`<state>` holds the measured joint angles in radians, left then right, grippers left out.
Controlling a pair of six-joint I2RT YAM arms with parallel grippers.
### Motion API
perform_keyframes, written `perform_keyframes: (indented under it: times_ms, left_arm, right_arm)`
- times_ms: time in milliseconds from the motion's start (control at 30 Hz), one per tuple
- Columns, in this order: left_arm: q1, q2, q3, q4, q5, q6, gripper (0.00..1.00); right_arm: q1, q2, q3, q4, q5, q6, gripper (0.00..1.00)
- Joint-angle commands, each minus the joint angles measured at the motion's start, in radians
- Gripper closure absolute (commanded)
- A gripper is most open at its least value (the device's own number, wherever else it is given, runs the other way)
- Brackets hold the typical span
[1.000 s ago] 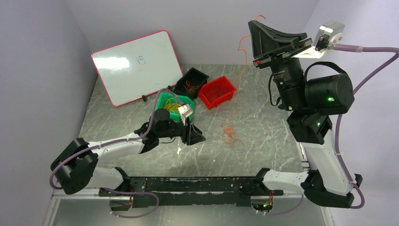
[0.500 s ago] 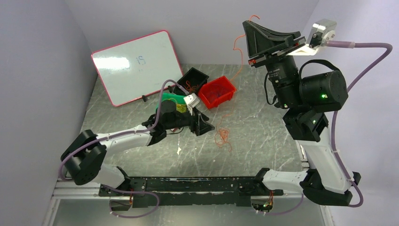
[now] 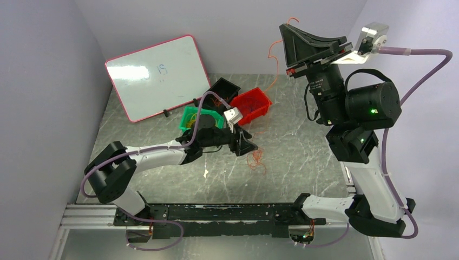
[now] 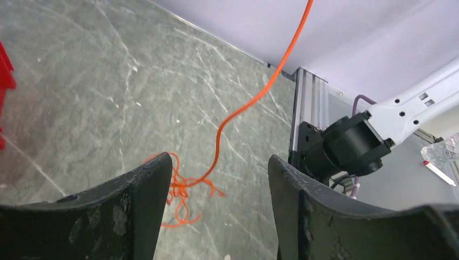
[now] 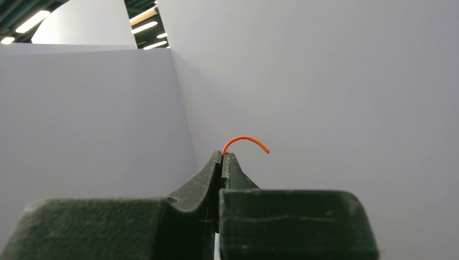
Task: Untangle the cables
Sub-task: Untie the cable.
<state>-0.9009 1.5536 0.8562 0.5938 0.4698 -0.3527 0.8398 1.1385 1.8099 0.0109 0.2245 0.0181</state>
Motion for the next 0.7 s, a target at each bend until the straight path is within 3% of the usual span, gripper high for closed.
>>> perform_keyframes:
  times_ms: [0,100,167,433,667]
  left_arm:
    - [-0.007,0.038,0.064,0.057,-0.036,0.042,0.30]
    - [-0.008,0.065,0.101,0.044,-0.044,0.054,0.33]
    - [-0.007,0.075,0.123,0.032,-0.051,0.062,0.40]
    - [-0.007,0.009,0.134,-0.047,-0.078,0.079,0.92]
    - [-0.007,-0.121,0.167,-0.212,-0.144,0.106,0.93]
  right_arm:
    - [0.005,-0.015,0.000,0.023,-0.011,0.014,1.00]
    - [0.004,-0.020,-0.008,0.019,-0.011,0.021,1.00]
    - [0.004,-0.024,-0.017,0.018,-0.009,0.023,1.00]
    - [0.005,-0.067,-0.089,0.028,0.060,0.027,1.00]
    - [0.005,-0.055,-0.107,-0.060,0.228,0.133,1.00]
